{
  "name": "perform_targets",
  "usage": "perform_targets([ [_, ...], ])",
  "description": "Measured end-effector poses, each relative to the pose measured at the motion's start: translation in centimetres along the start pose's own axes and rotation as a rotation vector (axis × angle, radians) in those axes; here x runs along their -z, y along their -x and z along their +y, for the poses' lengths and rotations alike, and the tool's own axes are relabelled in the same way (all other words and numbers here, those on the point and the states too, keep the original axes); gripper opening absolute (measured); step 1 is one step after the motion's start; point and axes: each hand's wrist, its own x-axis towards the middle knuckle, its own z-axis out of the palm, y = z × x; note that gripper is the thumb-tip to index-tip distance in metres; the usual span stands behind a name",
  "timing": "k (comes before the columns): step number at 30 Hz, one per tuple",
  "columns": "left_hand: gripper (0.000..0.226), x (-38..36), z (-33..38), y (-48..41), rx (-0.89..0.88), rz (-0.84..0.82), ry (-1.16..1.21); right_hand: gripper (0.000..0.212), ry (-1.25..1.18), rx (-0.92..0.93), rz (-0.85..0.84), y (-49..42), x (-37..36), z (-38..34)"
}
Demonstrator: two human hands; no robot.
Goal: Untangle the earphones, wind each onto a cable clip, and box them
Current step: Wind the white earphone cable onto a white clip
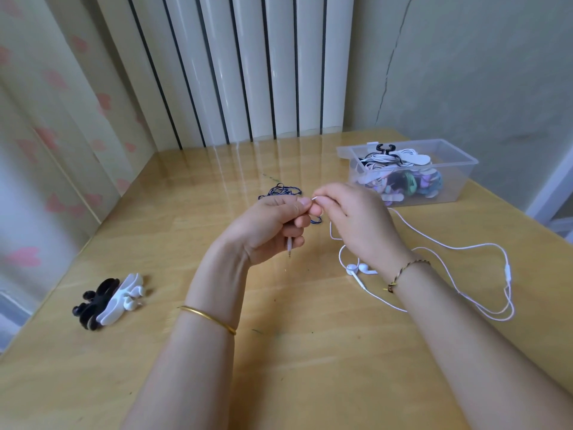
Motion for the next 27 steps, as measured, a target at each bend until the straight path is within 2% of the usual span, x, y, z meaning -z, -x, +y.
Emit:
perform_targets([
  [4,0.025,-0.1,0.2,0.3,0.036,-0.054,-0.003,0.018,-0.183,-0.137,0.138,-0.1,0.3,1.0],
  [8,0.019,-0.7,0.8,0.5,-0.009,-0.118,0.206,0.017,-0.308,-0.237,0.086,-0.1,0.3,1.4],
  [10,0.020,-1.0,1.2,0.4,-0.039,-0.038,0.316,0.017,-0.357,-0.271,0.029,0.1,0.0,1.0],
  [13,0.019,-1.2,1.6,0.0,-0.065,0.215,0.474,0.021,-0.373,-0.244,-0.116,0.4,-0.3,0.0],
  [15,0.017,-1.4,1.6,-0.2,-0.113,0.348,0.519,0.020,-0.345,-0.220,-0.225,0.6,-0.3,-0.5],
  [18,0.015,-2.1,1.1,-0.3,-0.219,0.453,0.528,0.021,-0.236,-0.183,-0.342,0.7,0.2,-0.9],
  [21,0.017,-2.4,0.2,-0.6,-0.321,0.552,0.311,0.019,-0.126,-0.141,-0.382,0.6,0.9,-1.2],
  [24,0.018,-2.4,-0.5,-1.2,-0.379,0.590,-0.094,0.015,-0.078,-0.139,-0.209,0.2,1.7,-1.1],
  [27,0.020,-2.8,-0.6,-1.2,-0.364,0.461,-0.374,0.017,0.117,-0.071,-0.035,0.2,2.3,-1.0],
])
